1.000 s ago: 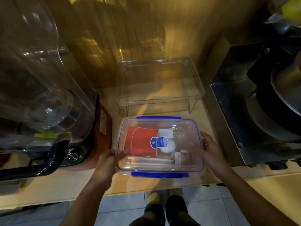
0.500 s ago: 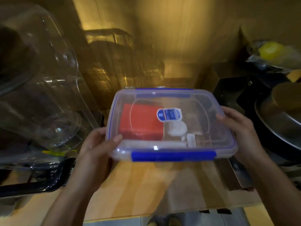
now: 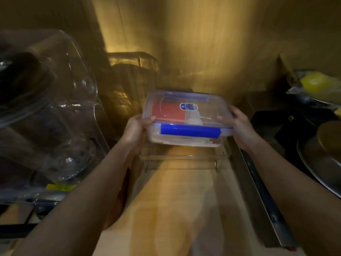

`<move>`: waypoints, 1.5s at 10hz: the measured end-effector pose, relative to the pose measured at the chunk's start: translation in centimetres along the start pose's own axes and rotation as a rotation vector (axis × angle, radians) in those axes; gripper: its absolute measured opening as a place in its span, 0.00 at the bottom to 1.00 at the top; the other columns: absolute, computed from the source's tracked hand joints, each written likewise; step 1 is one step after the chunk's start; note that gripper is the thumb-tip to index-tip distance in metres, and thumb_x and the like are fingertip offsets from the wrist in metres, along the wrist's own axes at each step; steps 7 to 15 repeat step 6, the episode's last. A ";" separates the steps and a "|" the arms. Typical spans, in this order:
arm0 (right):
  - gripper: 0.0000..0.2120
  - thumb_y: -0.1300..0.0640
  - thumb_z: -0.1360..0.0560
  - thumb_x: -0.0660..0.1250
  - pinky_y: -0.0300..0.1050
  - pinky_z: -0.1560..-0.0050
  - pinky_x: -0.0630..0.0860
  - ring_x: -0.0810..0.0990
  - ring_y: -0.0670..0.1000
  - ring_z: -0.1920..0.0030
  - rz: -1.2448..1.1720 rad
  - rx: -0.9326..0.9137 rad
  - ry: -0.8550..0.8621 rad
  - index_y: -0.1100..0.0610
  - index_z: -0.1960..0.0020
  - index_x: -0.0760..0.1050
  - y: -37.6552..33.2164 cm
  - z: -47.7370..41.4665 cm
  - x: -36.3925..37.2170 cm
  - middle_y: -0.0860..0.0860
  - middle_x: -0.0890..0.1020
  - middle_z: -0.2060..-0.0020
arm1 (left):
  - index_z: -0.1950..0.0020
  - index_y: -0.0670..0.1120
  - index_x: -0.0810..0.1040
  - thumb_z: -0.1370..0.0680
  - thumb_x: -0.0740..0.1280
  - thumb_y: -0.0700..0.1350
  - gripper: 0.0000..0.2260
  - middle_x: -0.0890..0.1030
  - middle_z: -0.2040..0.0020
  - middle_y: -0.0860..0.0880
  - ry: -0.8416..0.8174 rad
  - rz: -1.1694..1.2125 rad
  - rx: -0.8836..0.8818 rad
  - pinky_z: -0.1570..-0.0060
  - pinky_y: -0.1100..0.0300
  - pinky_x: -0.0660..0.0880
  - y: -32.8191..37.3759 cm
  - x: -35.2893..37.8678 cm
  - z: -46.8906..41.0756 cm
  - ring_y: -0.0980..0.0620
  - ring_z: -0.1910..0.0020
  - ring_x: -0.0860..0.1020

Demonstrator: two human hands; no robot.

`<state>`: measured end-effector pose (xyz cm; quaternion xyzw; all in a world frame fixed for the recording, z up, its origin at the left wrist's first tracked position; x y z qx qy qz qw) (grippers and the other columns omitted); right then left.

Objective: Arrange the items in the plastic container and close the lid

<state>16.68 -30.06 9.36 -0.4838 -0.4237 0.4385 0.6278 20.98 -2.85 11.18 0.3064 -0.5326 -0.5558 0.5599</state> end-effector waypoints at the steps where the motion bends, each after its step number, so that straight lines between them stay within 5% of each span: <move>1: 0.31 0.59 0.28 0.69 0.41 0.60 0.80 0.83 0.49 0.51 0.045 0.027 0.018 0.49 0.29 0.61 1.0 -0.7 0.0 0.50 0.78 0.44 | 0.37 0.35 0.72 0.22 0.62 0.38 0.15 0.80 0.46 0.37 -0.022 -0.029 -0.023 0.56 0.53 0.82 -2.4 -1.3 -0.5 0.44 0.51 0.82; 3: 0.32 0.55 0.27 0.68 0.42 0.59 0.78 0.81 0.47 0.51 0.198 0.027 0.018 0.48 0.27 0.58 1.4 -0.9 0.4 0.46 0.77 0.48 | 0.37 0.42 0.74 0.23 0.64 0.43 0.15 0.82 0.46 0.41 0.039 -0.047 -0.051 0.57 0.55 0.81 -4.7 -2.8 -0.8 0.45 0.50 0.83; 4: 0.28 0.48 0.25 0.65 0.55 0.45 0.77 0.79 0.53 0.44 0.444 0.011 0.016 0.48 0.28 0.60 1.2 -0.3 0.3 0.53 0.76 0.39 | 0.34 0.45 0.71 0.23 0.66 0.46 0.18 0.81 0.44 0.41 0.090 -0.173 -0.066 0.54 0.52 0.80 -4.9 -2.9 -0.9 0.45 0.49 0.83; 5: 0.28 0.45 0.25 0.64 0.63 0.34 0.67 0.69 0.58 0.34 0.822 -0.060 0.190 0.52 0.29 0.61 -0.6 0.4 -0.5 0.56 0.67 0.31 | 0.27 0.48 0.61 0.25 0.68 0.49 0.29 0.75 0.34 0.44 0.203 -0.416 0.017 0.46 0.47 0.78 -3.4 -3.0 -0.6 0.47 0.41 0.78; 6: 0.25 0.48 0.26 0.65 0.62 0.35 0.68 0.70 0.56 0.35 0.871 -0.240 0.181 0.50 0.31 0.64 -3.3 1.3 1.2 0.55 0.71 0.34 | 0.27 0.50 0.61 0.26 0.68 0.54 0.30 0.68 0.29 0.46 0.246 -0.782 0.309 0.42 0.61 0.71 0.5 -1.4 0.5 0.56 0.38 0.70; 15: 0.25 0.48 0.26 0.65 0.62 0.35 0.68 0.70 0.56 0.35 0.871 -0.240 0.181 0.50 0.31 0.64 -3.3 1.3 1.2 0.55 0.71 0.34 | 0.27 0.50 0.61 0.26 0.68 0.54 0.30 0.68 0.29 0.46 0.246 -0.782 0.309 0.42 0.61 0.71 0.5 -1.4 0.5 0.56 0.38 0.70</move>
Point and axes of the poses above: each hand's wrist, its own z-axis away from the middle knuckle, its own x-axis out of the palm, y = z × x, the point moved 8 cm from there along -z, towards the middle knuckle
